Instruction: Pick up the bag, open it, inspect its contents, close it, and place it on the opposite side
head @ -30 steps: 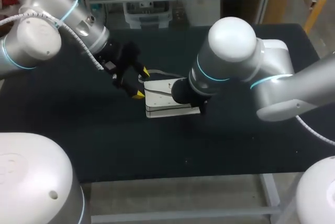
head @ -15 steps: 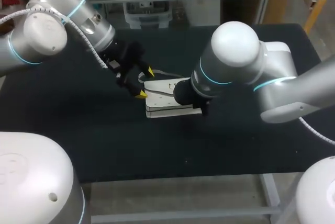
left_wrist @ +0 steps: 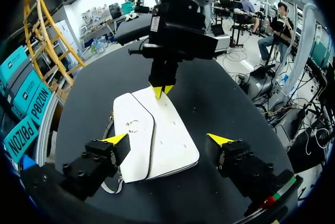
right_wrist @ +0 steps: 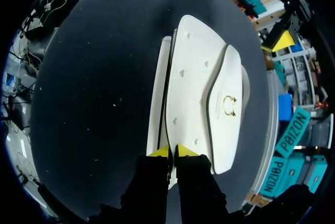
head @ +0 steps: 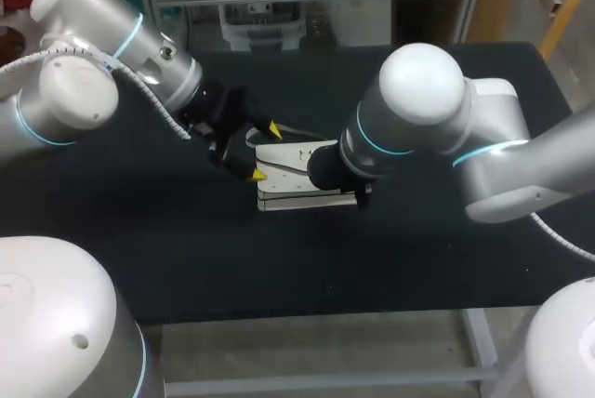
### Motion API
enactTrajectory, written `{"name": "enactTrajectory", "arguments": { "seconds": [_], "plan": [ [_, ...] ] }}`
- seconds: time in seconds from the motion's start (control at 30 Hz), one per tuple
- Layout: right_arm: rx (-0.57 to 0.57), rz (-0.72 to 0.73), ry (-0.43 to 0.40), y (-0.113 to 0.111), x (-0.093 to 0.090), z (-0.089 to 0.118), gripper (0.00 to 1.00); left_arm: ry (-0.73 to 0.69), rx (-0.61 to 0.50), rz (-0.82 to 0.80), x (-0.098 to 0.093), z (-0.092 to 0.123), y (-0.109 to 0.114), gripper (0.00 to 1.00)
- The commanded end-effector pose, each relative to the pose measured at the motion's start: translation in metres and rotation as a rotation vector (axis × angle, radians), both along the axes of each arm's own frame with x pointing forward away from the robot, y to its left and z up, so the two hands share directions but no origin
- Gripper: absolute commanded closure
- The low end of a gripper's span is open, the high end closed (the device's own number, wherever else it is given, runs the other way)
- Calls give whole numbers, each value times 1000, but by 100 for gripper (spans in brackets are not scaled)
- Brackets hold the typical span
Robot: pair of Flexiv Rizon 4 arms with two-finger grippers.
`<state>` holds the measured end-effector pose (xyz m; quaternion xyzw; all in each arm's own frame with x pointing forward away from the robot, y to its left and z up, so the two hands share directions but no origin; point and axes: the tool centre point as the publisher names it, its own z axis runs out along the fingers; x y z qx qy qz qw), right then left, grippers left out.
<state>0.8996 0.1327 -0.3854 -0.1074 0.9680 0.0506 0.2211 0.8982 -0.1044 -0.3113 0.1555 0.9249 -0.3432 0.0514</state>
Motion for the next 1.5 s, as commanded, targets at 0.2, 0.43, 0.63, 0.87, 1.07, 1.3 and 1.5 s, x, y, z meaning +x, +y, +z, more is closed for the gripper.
{"name": "enactTrajectory", "arguments": {
  "seconds": [0.2,0.43,0.63,0.87,1.07,1.3,1.5],
  "plan": [
    [3,0,-8,1,-2,-6,100,-46,-7,22,-3,-2,-1,0],
    [3,0,-8,1,-2,-6,100,-297,-19,-61,0,-11,-18,7],
    [3,0,-8,1,-2,-6,100,-403,-49,-136,2,-20,-24,34],
    [3,0,-8,1,-2,-6,100,-487,-53,-127,6,-31,-27,44],
    [3,0,-8,1,-2,-6,100,-548,-34,-122,15,-37,-36,52],
    [3,0,-8,1,-2,-6,100,-622,-3,-131,20,-45,-47,56],
    [3,0,-8,1,-2,-6,100,-620,4,-101,35,-50,-47,67]
  ]
}}
